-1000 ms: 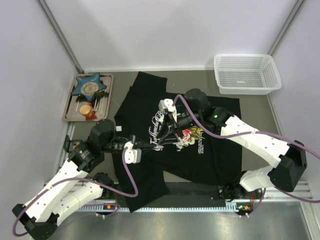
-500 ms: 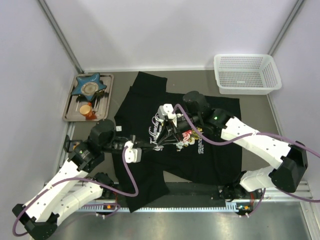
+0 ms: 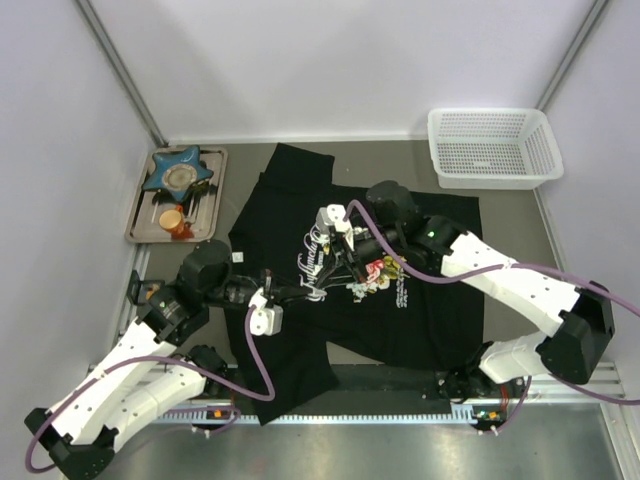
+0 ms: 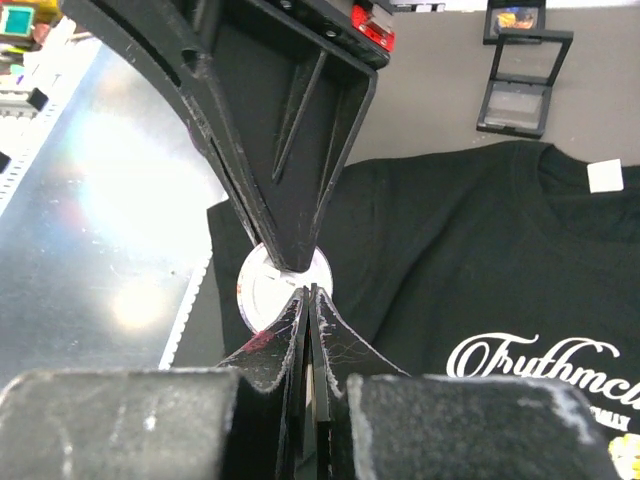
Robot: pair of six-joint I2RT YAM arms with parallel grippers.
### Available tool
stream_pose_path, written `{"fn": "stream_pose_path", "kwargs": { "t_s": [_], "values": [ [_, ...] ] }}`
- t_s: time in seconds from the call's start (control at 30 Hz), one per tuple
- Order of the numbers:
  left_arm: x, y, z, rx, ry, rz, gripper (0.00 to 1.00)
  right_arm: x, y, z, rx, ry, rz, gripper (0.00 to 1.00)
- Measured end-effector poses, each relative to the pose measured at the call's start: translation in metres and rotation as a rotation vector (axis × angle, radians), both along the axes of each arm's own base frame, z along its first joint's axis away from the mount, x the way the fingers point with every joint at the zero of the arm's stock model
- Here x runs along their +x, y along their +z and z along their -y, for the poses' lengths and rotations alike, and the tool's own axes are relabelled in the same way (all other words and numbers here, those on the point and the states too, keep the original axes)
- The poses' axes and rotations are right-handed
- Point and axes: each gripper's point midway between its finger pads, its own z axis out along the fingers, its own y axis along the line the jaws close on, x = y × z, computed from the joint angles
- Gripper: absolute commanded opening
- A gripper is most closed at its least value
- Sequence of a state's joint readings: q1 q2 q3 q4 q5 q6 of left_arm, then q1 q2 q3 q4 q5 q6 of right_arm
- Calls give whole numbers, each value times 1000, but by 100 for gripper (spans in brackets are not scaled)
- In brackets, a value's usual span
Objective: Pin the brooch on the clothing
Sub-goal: Open the brooch.
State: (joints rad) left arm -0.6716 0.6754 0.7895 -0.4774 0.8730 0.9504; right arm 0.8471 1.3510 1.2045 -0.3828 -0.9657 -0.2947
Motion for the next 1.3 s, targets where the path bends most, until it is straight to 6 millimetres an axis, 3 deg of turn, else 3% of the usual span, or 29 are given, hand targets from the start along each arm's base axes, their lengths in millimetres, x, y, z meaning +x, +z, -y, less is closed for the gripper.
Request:
{"fn": "stream_pose_path", "kwargs": {
  "t_s": [0.27,0.87,1.0,1.03,1.13,1.3],
  "values": [
    [3,-13,-3,42,-14,82,0,7,-16,-1,-60,-23,-156,0],
    [7,-20,-5,67,-16,132,0,15,-22,-7,-112,-30,-333,0],
    [6,-27,-5,86,-3,57,0,15,-20,-7,-111,-20,-327,30],
    [6,-29,-5,92,8,25,0,17,-17,-7,-102,-19,-314,41],
    [5,-38,-8,119,41,-60,0,22,-7,-9,-74,-16,-273,56],
    [-3,-47,-13,137,72,-172,0,28,-5,-10,-65,-42,-224,59]
  ]
}}
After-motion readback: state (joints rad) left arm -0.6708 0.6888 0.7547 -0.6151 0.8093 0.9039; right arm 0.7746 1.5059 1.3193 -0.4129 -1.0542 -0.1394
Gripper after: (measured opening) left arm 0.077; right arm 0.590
